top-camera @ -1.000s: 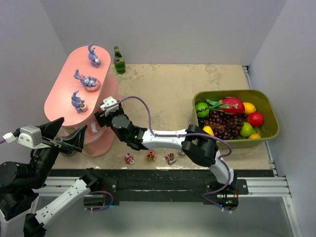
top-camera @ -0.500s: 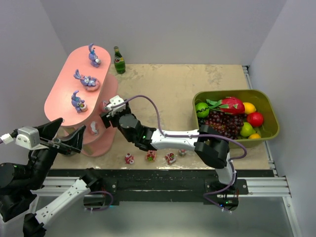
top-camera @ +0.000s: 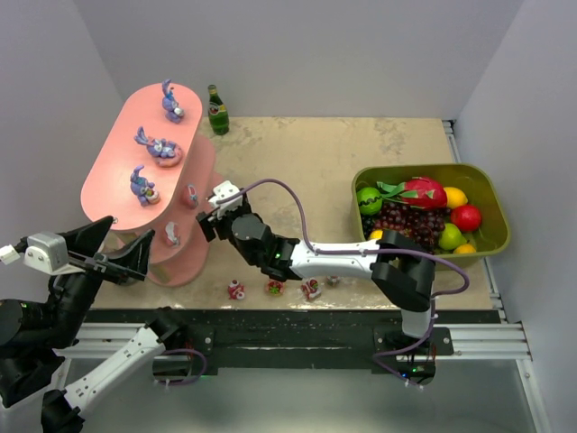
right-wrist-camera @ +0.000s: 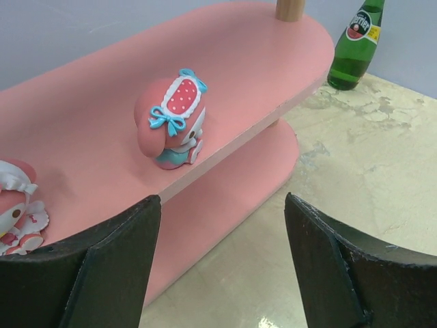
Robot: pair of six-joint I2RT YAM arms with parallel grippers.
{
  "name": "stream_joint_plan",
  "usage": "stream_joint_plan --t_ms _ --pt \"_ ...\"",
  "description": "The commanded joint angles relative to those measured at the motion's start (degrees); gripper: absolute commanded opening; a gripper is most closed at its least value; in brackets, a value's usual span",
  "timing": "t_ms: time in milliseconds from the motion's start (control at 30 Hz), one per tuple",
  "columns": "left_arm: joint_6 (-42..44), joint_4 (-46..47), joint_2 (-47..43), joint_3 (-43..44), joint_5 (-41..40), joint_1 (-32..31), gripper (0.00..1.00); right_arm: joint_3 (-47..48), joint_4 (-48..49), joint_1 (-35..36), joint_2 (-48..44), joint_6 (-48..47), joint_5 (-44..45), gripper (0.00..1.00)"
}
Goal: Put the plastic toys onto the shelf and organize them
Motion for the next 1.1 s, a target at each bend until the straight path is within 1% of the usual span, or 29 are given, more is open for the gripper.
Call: stream_joint_plan --t_ms 0,367,667,800,1067 --pt "-0.84 0.38 0.59 1.25 0.06 0.16 0.99 2.69 1.85 0.12 -0.27 0.12 2.51 0.75" --pt "-0.84 0.38 0.59 0.9 -0.02 0.16 0.99 8.49 0.8 -0.76 3.94 -1.03 3.3 0.72" --pt "-0.93 0.03 0.15 0.98 -0.29 0.16 0.99 11.13 0.8 -0.76 6.41 -1.91 2.51 0.71" --pt "-0.84 -0.23 0.15 1.16 -0.55 0.16 1.0 10.43 0.62 -0.76 5.71 -1.91 2.95 0.7" --pt "-0.76 -0.23 -0.03 1.25 -0.64 0.08 1.0 4.81 1.58 -0.85 1.31 -0.76 4.0 0.69"
